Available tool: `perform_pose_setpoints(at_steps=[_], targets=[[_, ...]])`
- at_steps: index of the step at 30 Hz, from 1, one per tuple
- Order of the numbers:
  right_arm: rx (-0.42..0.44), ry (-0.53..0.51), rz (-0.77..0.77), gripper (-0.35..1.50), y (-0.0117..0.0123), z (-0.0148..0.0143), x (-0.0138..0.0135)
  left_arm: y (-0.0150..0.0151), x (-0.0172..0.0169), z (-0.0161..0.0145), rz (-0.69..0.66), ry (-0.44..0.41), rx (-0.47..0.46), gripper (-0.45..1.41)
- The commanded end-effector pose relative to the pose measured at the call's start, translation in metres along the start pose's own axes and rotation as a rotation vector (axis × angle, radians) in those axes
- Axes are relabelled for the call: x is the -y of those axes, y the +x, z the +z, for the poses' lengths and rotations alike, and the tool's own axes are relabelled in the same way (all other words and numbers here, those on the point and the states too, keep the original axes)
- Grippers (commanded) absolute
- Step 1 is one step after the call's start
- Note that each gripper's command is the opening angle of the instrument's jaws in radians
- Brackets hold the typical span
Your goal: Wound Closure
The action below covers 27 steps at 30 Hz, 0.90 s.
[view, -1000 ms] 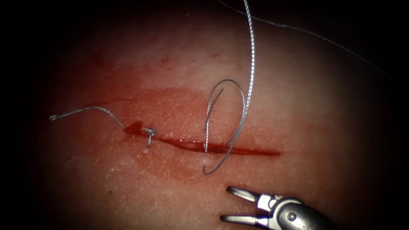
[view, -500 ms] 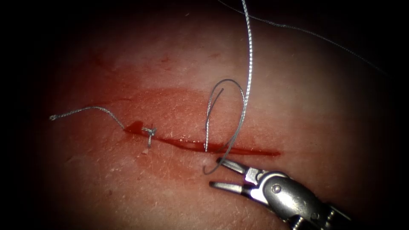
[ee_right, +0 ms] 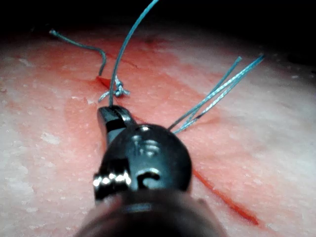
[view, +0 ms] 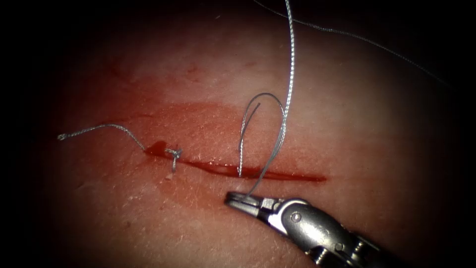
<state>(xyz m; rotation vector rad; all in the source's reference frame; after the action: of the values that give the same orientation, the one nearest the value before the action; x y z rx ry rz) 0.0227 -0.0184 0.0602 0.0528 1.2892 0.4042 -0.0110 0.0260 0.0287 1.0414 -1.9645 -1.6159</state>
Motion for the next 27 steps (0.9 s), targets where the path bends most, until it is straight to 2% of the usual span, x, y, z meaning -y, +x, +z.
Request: perform_pose_setpoints(at_steps=[1, 3, 10, 14, 20, 27], targets=[[-0.007, 0.003, 0.003, -0.35, 0.0021, -0.0004, -0.0009, -0.0005, 0.0012, 0.0009, 0.004, 0.01, 0.003, -0.45], [-0.008, 0.024, 0.009, -0.35, 0.0038, -0.0026, -0.0007, -0.0004, 0.0013, 0.0008, 0.004, 0.01, 0.003, -0.45], [0.006, -0.019, 0.03, -0.35, 0.0067, -0.0096, -0.0004, -0.0001, 0.0012, 0.0011, 0.006, 0.026, -0.011, -0.45], [0.017, -0.074, 0.066, -0.35, 0.0095, -0.0159, -0.0017, 0.0008, 0.0008, 0.0017, 0.019, 0.037, -0.015, -0.45], [-0.01, -0.102, 0.09, -0.35, 0.011, -0.0182, -0.0019, 0.0011, 0.0008, 0.002, 0.015, 0.04, -0.016, -0.45], [-0.034, -0.113, 0.06, -0.35, 0.0145, -0.0236, -0.0036, 0.0013, 0.0008, 0.0018, 0.017, 0.037, -0.02, -0.45]])
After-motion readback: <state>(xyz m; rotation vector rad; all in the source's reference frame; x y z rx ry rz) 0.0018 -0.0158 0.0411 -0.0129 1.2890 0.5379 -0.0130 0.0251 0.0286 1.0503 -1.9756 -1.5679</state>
